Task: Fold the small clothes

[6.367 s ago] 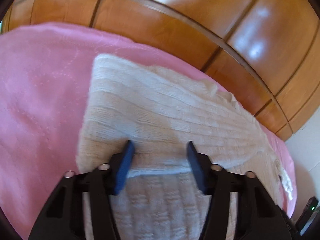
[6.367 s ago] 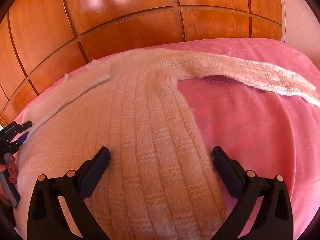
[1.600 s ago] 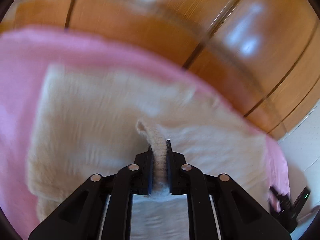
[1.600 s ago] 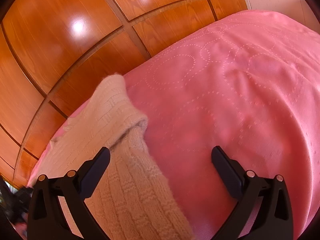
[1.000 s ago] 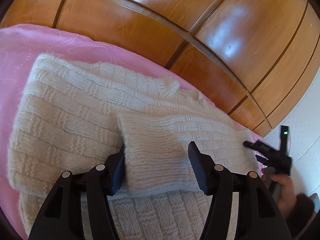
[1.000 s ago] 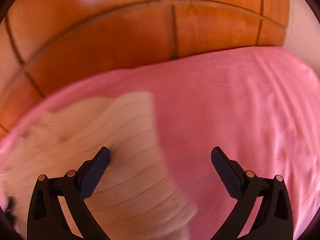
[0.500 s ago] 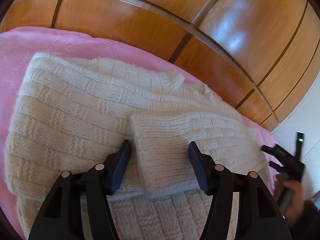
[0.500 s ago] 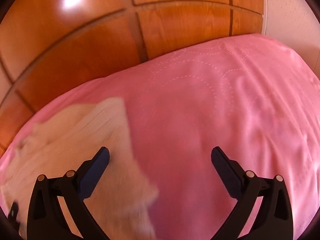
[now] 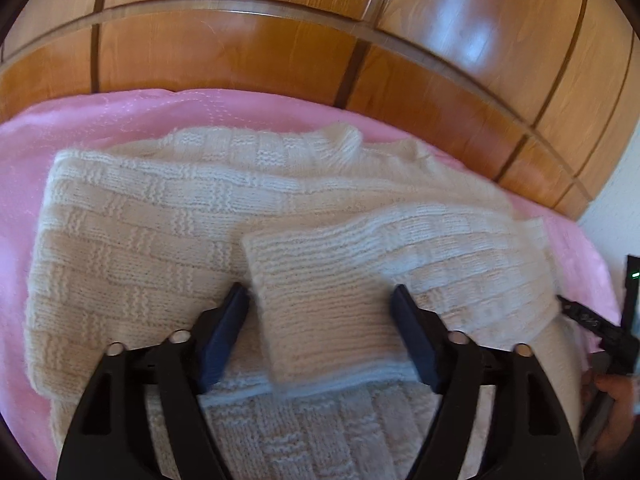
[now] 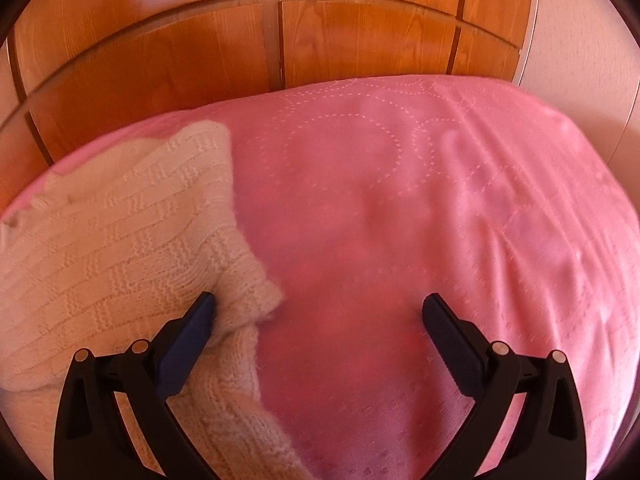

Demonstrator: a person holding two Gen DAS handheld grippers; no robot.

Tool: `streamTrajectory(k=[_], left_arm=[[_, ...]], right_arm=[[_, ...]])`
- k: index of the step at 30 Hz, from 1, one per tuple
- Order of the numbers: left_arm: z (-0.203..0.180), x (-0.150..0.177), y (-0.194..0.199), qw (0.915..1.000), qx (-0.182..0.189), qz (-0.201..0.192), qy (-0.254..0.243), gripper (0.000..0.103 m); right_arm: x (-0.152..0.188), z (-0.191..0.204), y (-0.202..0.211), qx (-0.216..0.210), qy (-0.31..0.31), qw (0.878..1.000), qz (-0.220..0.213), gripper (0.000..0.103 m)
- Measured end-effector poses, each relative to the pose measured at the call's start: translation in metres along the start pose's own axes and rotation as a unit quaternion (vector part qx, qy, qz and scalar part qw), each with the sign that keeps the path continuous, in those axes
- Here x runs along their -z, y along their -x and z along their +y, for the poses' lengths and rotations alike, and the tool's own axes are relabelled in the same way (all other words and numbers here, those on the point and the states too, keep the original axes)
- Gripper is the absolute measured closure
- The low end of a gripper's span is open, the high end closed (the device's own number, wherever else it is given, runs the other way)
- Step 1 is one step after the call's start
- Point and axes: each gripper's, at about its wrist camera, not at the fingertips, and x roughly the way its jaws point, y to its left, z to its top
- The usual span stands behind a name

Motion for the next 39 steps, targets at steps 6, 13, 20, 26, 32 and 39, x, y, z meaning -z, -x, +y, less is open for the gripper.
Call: streamTrajectory(k=[6, 13, 20, 26, 32, 39], left_arm=[[0.005, 0.028, 0.048, 0.9999, 0.003, -0.013, 0.006, 0.009], [0.032, 0.069, 0.095, 0.9971, 0.006, -0.02, 0.073, 0.008], [0.035, 0.105, 0.144, 0.9983, 0.001, -0.044, 0.038, 0.008], [0.048, 0.137, 0.168, 0.9998, -0.003, -0.015, 0.015, 0.03], [0.06, 0.165, 0.187, 0.9963, 0.072, 0.004, 0.046, 0.032], [0.051, 0.187, 0.195, 0.9883, 0.139, 0.041, 0.048, 0.047]], right_arm=[[0.022, -0.039, 0.034, -0.116, -0.066, 0.991, -0.004, 0.002], [0.065, -0.047, 0.087, -0.203, -0.03, 0.979, -0.013, 0.011], [0.116, -0.082, 0.11, -0.299, -0.017, 0.954, 0.016, 0.046], [0.148, -0.109, 0.121, -0.341, -0.037, 0.939, 0.037, 0.058], [0.172, -0.12, 0.13, -0.395, -0.053, 0.915, 0.057, 0.063], [0.193, -0.107, 0.132, -0.442, -0.037, 0.893, 0.08, 0.063]])
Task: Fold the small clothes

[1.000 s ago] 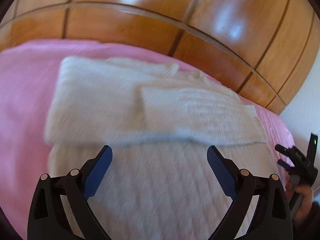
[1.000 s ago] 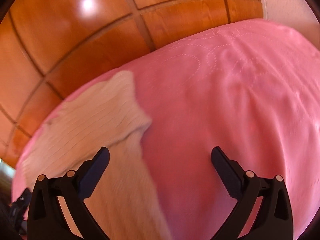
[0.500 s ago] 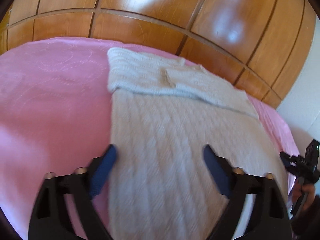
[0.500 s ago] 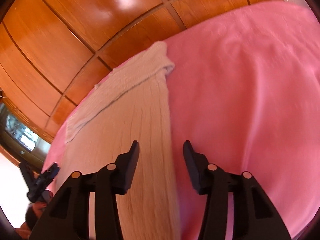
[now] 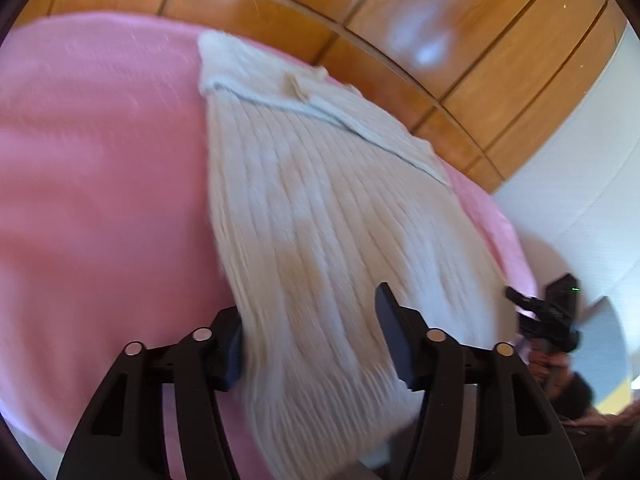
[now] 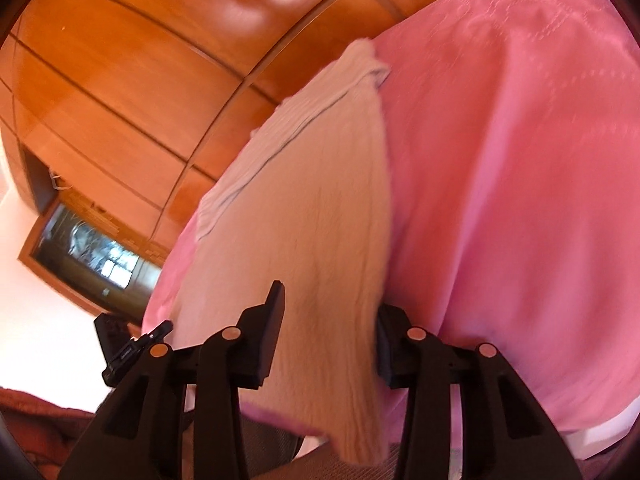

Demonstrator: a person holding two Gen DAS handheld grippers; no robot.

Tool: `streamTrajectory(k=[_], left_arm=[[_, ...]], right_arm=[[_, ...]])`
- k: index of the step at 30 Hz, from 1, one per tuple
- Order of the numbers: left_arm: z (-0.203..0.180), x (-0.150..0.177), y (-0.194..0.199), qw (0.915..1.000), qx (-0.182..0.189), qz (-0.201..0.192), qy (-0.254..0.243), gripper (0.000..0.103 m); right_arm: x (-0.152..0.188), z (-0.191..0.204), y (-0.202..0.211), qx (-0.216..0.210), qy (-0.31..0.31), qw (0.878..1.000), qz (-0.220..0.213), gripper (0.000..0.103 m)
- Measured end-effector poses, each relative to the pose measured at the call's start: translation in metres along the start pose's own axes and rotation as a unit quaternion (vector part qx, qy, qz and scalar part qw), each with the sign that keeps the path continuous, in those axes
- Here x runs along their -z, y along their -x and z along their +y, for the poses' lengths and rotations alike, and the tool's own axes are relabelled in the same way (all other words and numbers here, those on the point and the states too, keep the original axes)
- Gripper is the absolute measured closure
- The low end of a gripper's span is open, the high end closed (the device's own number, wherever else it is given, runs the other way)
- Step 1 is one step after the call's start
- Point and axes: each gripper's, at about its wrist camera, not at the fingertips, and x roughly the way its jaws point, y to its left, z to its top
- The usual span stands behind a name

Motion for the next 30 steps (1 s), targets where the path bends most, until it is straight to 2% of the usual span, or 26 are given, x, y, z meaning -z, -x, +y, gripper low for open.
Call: streamTrajectory(k=[4, 5, 6, 7, 8, 9, 10, 12, 15, 19, 21, 24, 27, 28, 30], left_arm=[[-0.001, 0.013, -0.001, 0.9975, 0.063, 0.032, 0.007, 0.047], [-0.002, 0.014, -0.001, 0.9968, 0.071, 0.036, 0.007, 0.047], [-0.003, 0.016, -0.003, 0.9957, 0.082, 0.044, 0.007, 0.047], [-0.005, 0.016, -0.004, 0.9952, 0.085, 0.048, 0.005, 0.05], [-0.008, 0.016, -0.006, 0.9953, 0.08, 0.056, -0.002, 0.075], [-0.01, 0.016, -0.01, 0.9948, 0.076, 0.068, -0.003, 0.091], [-0.012, 0.015, -0.014, 0.9938, 0.074, 0.083, -0.001, 0.097], [-0.018, 0.013, -0.007, 0.9943, 0.083, 0.066, -0.008, 0.097], [-0.027, 0.0, 0.012, 0.9937, 0.109, 0.022, -0.011, 0.097], [-0.034, -0.013, 0.042, 0.9895, 0.142, -0.025, -0.01, 0.098], [-0.037, -0.017, 0.054, 0.9867, 0.158, -0.04, -0.009, 0.098], [-0.04, -0.016, 0.069, 0.9813, 0.185, -0.054, -0.004, 0.098], [-0.044, -0.015, 0.082, 0.9773, 0.204, -0.057, -0.002, 0.098], [-0.044, -0.015, 0.087, 0.9748, 0.216, -0.056, 0.003, 0.098], [-0.042, -0.015, 0.099, 0.9639, 0.261, -0.05, 0.022, 0.098]], right_arm=[[0.008, 0.003, -0.007, -0.03, 0.002, 0.999, 0.015, 0.066], [0.009, 0.005, -0.009, -0.027, 0.01, 0.999, 0.02, 0.076], [0.009, 0.009, -0.014, -0.012, 0.024, 0.999, 0.028, 0.093], [0.01, 0.012, -0.019, 0.006, 0.035, 0.999, 0.033, 0.095], [0.01, 0.013, -0.02, 0.004, 0.035, 0.999, 0.03, 0.096], [0.011, 0.013, -0.02, -0.001, 0.031, 0.999, 0.026, 0.096], [0.01, 0.014, -0.019, -0.012, 0.027, 0.999, 0.021, 0.096], [0.009, 0.018, -0.012, -0.038, 0.03, 0.999, 0.005, 0.096], [0.007, 0.036, 0.006, -0.076, 0.052, 0.996, -0.022, 0.096], [0.004, 0.059, 0.021, -0.106, 0.075, 0.991, -0.044, 0.096], [0.003, 0.067, 0.029, -0.142, 0.069, 0.986, -0.059, 0.096], [0.002, 0.078, 0.042, -0.197, 0.068, 0.975, -0.078, 0.096], [0.006, 0.087, 0.058, -0.224, 0.074, 0.968, -0.088, 0.096], [0.009, 0.089, 0.066, -0.237, 0.075, 0.964, -0.092, 0.096], [0.016, 0.091, 0.083, -0.263, 0.074, 0.957, -0.1, 0.096]])
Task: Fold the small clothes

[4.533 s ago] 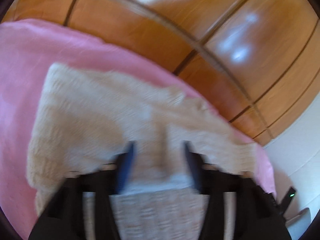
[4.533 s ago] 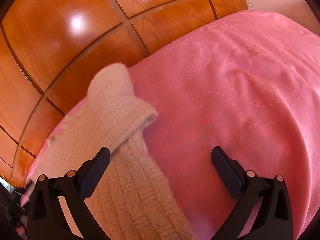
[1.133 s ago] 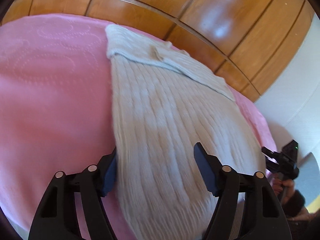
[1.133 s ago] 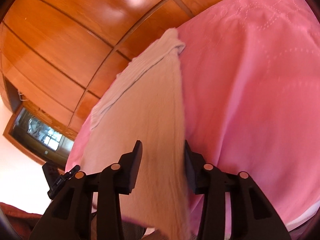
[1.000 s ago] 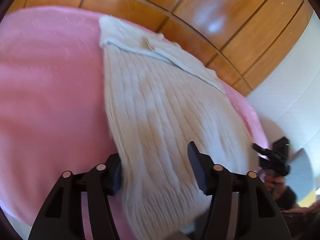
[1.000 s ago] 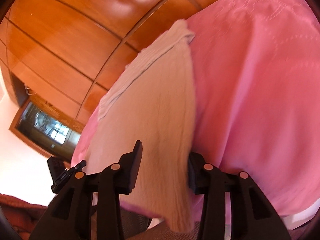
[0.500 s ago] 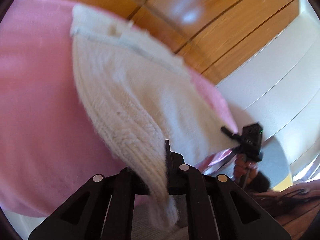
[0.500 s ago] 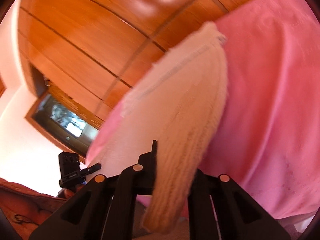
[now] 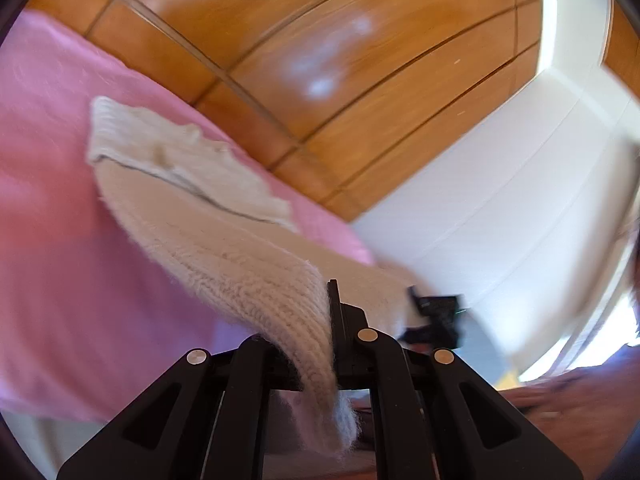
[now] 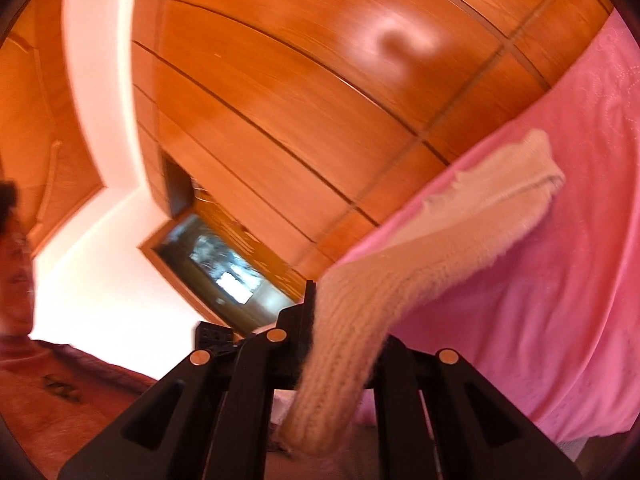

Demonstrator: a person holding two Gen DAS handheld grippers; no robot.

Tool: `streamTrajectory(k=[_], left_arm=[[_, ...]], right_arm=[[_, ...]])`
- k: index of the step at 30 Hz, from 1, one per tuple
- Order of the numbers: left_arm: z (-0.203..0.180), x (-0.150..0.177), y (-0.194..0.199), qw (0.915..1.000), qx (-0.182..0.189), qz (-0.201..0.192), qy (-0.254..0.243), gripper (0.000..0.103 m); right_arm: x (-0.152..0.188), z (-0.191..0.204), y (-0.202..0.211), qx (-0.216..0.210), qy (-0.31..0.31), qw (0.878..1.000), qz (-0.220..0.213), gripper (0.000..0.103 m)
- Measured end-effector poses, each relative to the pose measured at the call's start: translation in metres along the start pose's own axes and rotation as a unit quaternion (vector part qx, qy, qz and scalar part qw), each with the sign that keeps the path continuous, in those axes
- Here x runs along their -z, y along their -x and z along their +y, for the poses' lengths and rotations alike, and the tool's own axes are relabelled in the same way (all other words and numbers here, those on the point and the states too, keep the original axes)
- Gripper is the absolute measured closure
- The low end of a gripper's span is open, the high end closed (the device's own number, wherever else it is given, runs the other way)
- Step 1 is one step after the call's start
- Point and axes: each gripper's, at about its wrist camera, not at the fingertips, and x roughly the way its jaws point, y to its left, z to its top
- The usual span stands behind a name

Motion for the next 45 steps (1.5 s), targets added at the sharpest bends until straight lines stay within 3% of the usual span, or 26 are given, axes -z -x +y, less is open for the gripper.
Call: streamTrajectory(k=[4, 9, 14, 18, 20, 23, 30, 39, 41, 42, 44, 45], left_arm=[[-0.018, -0.003, 0.023, 0.9984, 0.053, -0.018, 0.011, 0.098], [-0.036, -0.005, 0.033, 0.9946, 0.1, -0.014, 0.024, 0.098], [-0.01, -0.017, 0.023, 0.9897, 0.118, -0.026, 0.077, 0.098], [0.028, -0.039, 0.01, 0.9891, 0.031, -0.055, 0.133, 0.098], [0.052, -0.05, 0.0, 0.9841, 0.019, -0.067, 0.163, 0.098], [0.071, -0.064, -0.011, 0.9843, -0.005, -0.072, 0.161, 0.098], [0.105, -0.099, -0.053, 0.9853, -0.072, -0.056, 0.144, 0.098], [0.153, -0.118, -0.081, 0.974, -0.15, -0.055, 0.161, 0.097], [0.163, -0.121, -0.09, 0.9689, -0.168, -0.06, 0.172, 0.079], [0.166, -0.122, -0.094, 0.9664, -0.178, -0.064, 0.174, 0.072], [0.169, -0.122, -0.094, 0.9591, -0.208, -0.087, 0.171, 0.042], [0.165, -0.121, -0.091, 0.9541, -0.226, -0.113, 0.161, 0.038]], right_arm=[[0.012, 0.021, 0.029, -0.053, -0.005, 0.998, -0.023, 0.096], [0.022, 0.05, 0.05, -0.101, 0.008, 0.995, -0.014, 0.096], [0.008, 0.034, 0.036, -0.097, -0.009, 0.995, -0.022, 0.096], [-0.016, 0.002, 0.01, -0.065, -0.037, 0.997, -0.018, 0.094], [-0.032, -0.015, -0.008, -0.051, -0.048, 0.997, -0.015, 0.094], [-0.049, -0.036, -0.028, -0.054, -0.064, 0.996, -0.02, 0.094], [-0.083, -0.086, -0.07, 0.0, -0.095, 0.995, -0.01, 0.094], [-0.096, -0.148, -0.102, 0.083, -0.131, 0.988, 0.005, 0.089], [-0.098, -0.16, -0.109, 0.11, -0.136, 0.985, -0.006, 0.061], [-0.099, -0.167, -0.111, 0.132, -0.134, 0.982, -0.015, 0.04], [-0.098, -0.169, -0.112, 0.168, -0.118, 0.978, -0.024, 0.035], [-0.096, -0.17, -0.114, 0.185, -0.104, 0.977, -0.024, 0.036]])
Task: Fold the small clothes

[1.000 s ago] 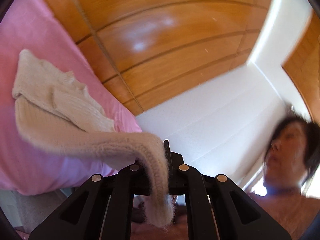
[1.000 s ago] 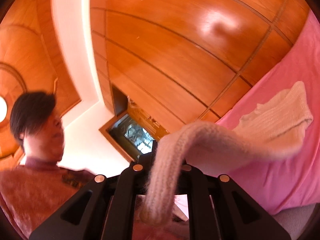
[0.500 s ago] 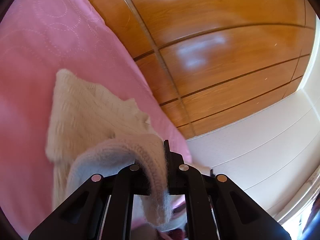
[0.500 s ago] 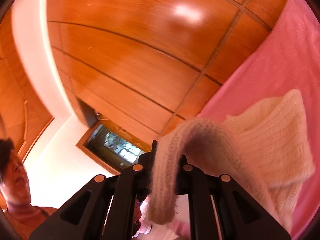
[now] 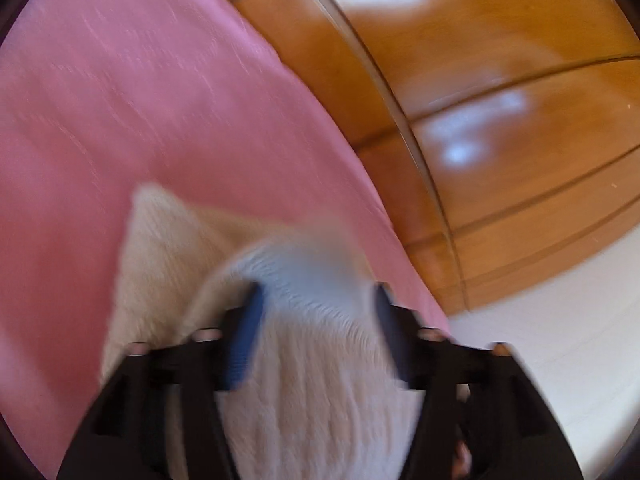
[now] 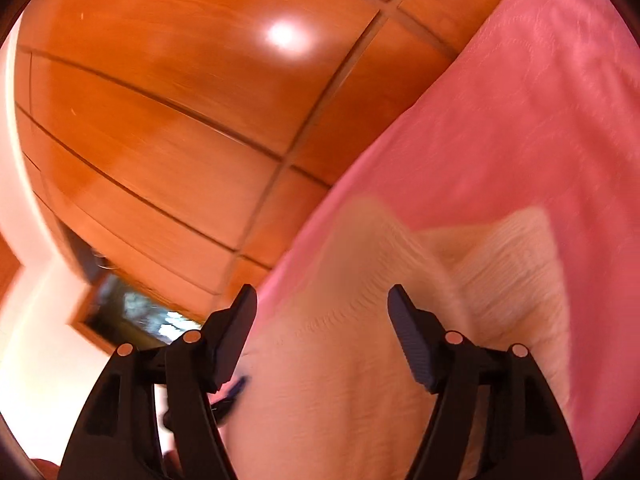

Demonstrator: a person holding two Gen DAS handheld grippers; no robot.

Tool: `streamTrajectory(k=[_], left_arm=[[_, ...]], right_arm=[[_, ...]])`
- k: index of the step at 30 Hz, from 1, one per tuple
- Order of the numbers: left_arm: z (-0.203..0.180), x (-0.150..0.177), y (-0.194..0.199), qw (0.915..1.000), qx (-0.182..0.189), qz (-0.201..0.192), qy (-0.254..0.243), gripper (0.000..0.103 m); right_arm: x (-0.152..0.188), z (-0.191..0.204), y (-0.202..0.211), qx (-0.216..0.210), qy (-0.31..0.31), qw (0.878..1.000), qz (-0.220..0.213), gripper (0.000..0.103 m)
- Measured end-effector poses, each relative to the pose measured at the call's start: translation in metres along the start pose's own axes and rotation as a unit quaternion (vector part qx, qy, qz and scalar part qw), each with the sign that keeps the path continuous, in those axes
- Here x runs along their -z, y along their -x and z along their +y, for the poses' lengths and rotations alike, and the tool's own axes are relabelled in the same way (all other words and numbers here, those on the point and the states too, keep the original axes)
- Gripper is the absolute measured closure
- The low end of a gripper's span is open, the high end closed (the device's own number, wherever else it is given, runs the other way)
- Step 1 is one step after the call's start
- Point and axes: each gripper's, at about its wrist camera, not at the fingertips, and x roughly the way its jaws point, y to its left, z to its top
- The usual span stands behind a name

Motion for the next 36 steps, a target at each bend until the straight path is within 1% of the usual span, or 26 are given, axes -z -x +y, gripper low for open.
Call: streamTrajectory(k=[1, 2, 3, 5, 6, 7, 8, 10, 11, 12, 13, 14, 15, 17, 18, 19, 21, 22, 25, 26, 30, 32, 33, 34, 35, 36], left_arm=[[-0.003, 0.002, 0.005, 0.9996, -0.013, -0.023, -0.005, 0.029], [-0.005, 0.003, 0.006, 0.9989, -0.028, -0.037, -0.009, 0.024], [-0.01, 0.007, 0.009, 0.9973, -0.049, -0.051, -0.02, 0.024], [-0.021, 0.014, 0.012, 0.995, -0.069, -0.057, -0.043, 0.024], [-0.029, 0.019, 0.013, 0.9941, -0.072, -0.055, -0.059, 0.024], [-0.037, 0.023, 0.012, 0.9935, -0.072, -0.05, -0.073, 0.024], [-0.045, 0.028, 0.01, 0.9927, -0.072, -0.042, -0.087, 0.024], [-0.067, 0.04, -0.001, 0.9872, -0.088, -0.013, -0.132, 0.024], [-0.08, 0.047, -0.009, 0.9812, -0.1, 0.004, -0.165, 0.024], [-0.087, 0.052, -0.016, 0.9771, -0.106, 0.014, -0.184, 0.024], [-0.096, 0.057, -0.028, 0.9704, -0.113, 0.024, -0.212, 0.024], [-0.103, 0.063, -0.037, 0.9627, -0.121, 0.032, -0.24, 0.024], [-0.111, 0.068, -0.05, 0.9506, -0.137, 0.045, -0.275, 0.025], [-0.115, 0.075, -0.075, 0.9298, -0.175, 0.061, -0.318, 0.03], [-0.112, 0.074, -0.088, 0.9214, -0.196, 0.07, -0.328, 0.032], [-0.108, 0.071, -0.098, 0.9181, -0.211, 0.074, -0.327, 0.033], [-0.092, 0.062, -0.113, 0.9174, -0.23, 0.069, -0.317, 0.033], [-0.087, 0.059, -0.117, 0.9182, -0.232, 0.068, -0.314, 0.033], [-0.074, 0.048, -0.123, 0.9272, -0.217, 0.066, -0.298, 0.033], [-0.071, 0.045, -0.123, 0.9309, -0.212, 0.066, -0.29, 0.033], [-0.071, 0.045, -0.114, 0.9367, -0.193, 0.063, -0.285, 0.032], [-0.069, 0.043, -0.098, 0.9467, -0.168, 0.056, -0.269, 0.032], [-0.07, 0.043, -0.094, 0.9488, -0.168, 0.05, -0.263, 0.032], [-0.069, 0.044, -0.084, 0.9487, -0.173, 0.038, -0.262, 0.032], [-0.069, 0.045, -0.075, 0.9453, -0.185, 0.024, -0.268, 0.032], [-0.066, 0.045, -0.064, 0.941, -0.198, 0.012, -0.274, 0.032]], right_arm=[[0.003, 0.001, -0.002, 0.015, 0.014, 1.0, -0.002, 0.036], [0.007, 0.003, -0.002, 0.032, 0.029, 0.999, -0.004, 0.036], [0.014, 0.009, -0.004, 0.062, 0.061, 0.996, -0.003, 0.036], [0.025, 0.022, -0.012, 0.106, 0.111, 0.988, 0.003, 0.036], [0.033, 0.034, -0.017, 0.146, 0.15, 0.978, 0.011, 0.035], [0.039, 0.045, -0.021, 0.174, 0.178, 0.968, 0.017, 0.035], [0.046, 0.059, -0.028, 0.206, 0.217, 0.954, 0.03, 0.036], [0.06, 0.077, -0.043, 0.237, 0.274, 0.931, 0.052, 0.053], [0.066, 0.087, -0.05, 0.254, 0.306, 0.915, 0.068, 0.056], [0.069, 0.092, -0.059, 0.267, 0.328, 0.902, 0.088, 0.062], [0.073, 0.095, -0.066, 0.275, 0.339, 0.894, 0.103, 0.066], [0.076, 0.097, -0.071, 0.282, 0.348, 0.886, 0.118, 0.071], [0.076, 0.096, -0.08, 0.284, 0.352, 0.881, 0.136, 0.074], [0.072, 0.088, -0.101, 0.293, 0.352, 0.875, 0.158, 0.075], [0.069, 0.084, -0.108, 0.295, 0.349, 0.874, 0.166, 0.076], [0.062, 0.079, -0.115, 0.296, 0.343, 0.875, 0.169, 0.076], [0.053, 0.067, -0.125, 0.302, 0.321, 0.882, 0.167, 0.076], [0.05, 0.059, -0.129, 0.302, 0.309, 0.887, 0.163, 0.076], [0.045, 0.048, -0.129, 0.293, 0.295, 0.898, 0.14, 0.076], [0.046, 0.048, -0.128, 0.292, 0.297, 0.899, 0.133, 0.076], [0.046, 0.053, -0.115, 0.285, 0.296, 0.904, 0.12, 0.075], [0.045, 0.052, -0.108, 0.279, 0.292, 0.907, 0.115, 0.075], [0.047, 0.053, -0.106, 0.277, 0.292, 0.908, 0.114, 0.075], [0.047, 0.053, -0.105, 0.277, 0.293, 0.908, 0.112, 0.074], [0.046, 0.055, -0.113, 0.278, 0.293, 0.908, 0.112, 0.074], [0.046, 0.055, -0.112, 0.279, 0.294, 0.907, 0.111, 0.073]])
